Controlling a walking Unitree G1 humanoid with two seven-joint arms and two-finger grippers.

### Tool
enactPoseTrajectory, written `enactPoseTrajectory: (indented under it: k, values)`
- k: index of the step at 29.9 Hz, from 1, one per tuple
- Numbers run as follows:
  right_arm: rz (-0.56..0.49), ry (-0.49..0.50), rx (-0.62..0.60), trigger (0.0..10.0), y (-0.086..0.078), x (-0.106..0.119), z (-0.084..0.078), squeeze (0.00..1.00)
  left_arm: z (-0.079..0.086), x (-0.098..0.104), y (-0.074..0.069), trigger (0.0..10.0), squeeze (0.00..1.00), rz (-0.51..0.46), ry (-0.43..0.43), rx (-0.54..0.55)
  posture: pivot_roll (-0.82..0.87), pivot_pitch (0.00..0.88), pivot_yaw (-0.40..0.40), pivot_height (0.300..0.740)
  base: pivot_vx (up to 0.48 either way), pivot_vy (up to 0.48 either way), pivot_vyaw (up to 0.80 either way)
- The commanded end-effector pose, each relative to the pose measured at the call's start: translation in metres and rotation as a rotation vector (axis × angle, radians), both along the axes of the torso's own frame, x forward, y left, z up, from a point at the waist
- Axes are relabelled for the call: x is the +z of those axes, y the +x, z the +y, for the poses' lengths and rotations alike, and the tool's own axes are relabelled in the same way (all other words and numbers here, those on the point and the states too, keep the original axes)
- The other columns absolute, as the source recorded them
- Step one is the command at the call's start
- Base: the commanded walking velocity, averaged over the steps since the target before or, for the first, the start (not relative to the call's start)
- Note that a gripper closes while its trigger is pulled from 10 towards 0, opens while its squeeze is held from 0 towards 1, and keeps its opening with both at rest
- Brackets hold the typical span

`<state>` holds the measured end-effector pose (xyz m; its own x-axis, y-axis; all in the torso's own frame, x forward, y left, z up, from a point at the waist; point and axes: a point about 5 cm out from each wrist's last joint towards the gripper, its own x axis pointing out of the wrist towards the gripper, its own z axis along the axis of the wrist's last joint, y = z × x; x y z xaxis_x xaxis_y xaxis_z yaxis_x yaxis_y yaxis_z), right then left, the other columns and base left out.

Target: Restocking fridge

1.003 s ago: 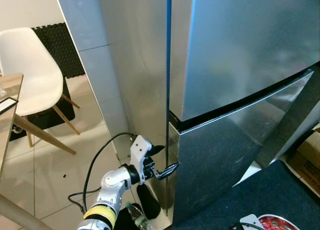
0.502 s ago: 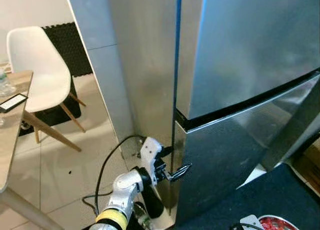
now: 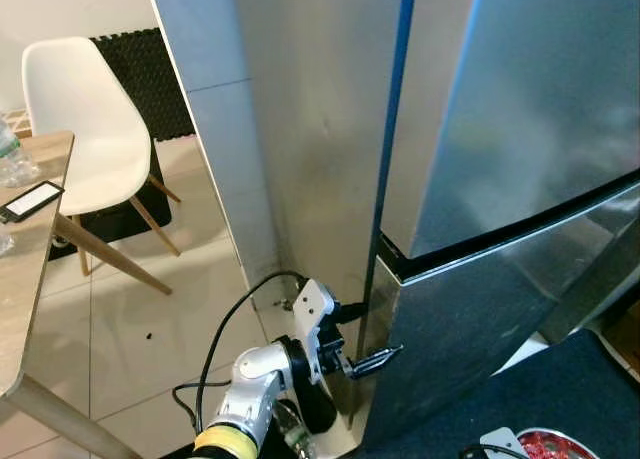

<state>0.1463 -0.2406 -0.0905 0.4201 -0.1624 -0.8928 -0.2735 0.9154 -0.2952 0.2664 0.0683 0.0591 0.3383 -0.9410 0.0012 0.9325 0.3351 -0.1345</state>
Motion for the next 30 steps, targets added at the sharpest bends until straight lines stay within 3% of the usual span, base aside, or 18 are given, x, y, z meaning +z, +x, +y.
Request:
enactPoseTrajectory:
  k: [1,12,17,20,24,27,28,30]
  values:
    - [-0.001,-0.007,0.003,10.0,-0.001,0.0,-0.001,0.0,-0.036,-0.01,-0.028,10.0,0.0,0.062,-0.013,-0.241,-0.02,0.046,0.009,0.74,0.0,0.0,0.0]
    - [0.0,-0.013,0.0,10.0,-0.001,0.0,-0.003,0.0,-0.048,0.001,-0.035,10.0,0.0,0.071,-0.079,-0.288,-0.03,0.047,0.006,0.74,0.0,0.0,0.0]
    - [0.015,-0.031,0.003,10.0,-0.004,0.0,-0.004,0.0,-0.045,0.001,-0.033,10.0,0.0,0.073,-0.071,-0.265,-0.03,0.047,0.008,0.74,0.0,0.0,0.0]
    - [0.054,-0.076,-0.057,10.0,-0.014,-0.002,-0.014,0.0,-0.017,-0.018,-0.025,10.0,0.0,0.123,0.005,-0.114,-0.02,0.046,0.011,0.74,0.0,0.0,0.0]
    - [0.065,-0.091,-0.08,10.0,-0.017,-0.002,-0.018,0.0,-0.001,-0.031,-0.024,10.0,0.0,0.168,0.041,-0.036,-0.02,0.046,0.011,0.74,0.0,0.0,0.0]
    - [0.083,-0.114,-0.176,10.0,-0.028,-0.001,-0.029,0.0,0.037,-0.061,-0.03,10.0,0.0,0.285,0.131,0.154,-0.02,0.047,0.014,0.74,0.0,0.0,0.0]
    - [0.083,-0.114,-0.176,10.0,-0.028,-0.001,-0.029,0.0,0.037,-0.061,-0.03,10.0,0.0,0.285,0.131,0.154,-0.02,0.047,0.014,0.74,0.0,0.0,0.0]
    - [0.09,-0.117,-0.203,10.0,-0.031,-0.002,-0.031,0.0,0.055,-0.075,-0.037,10.0,0.0,0.361,0.158,0.255,-0.02,0.047,0.014,0.74,0.0,0.0,0.0]
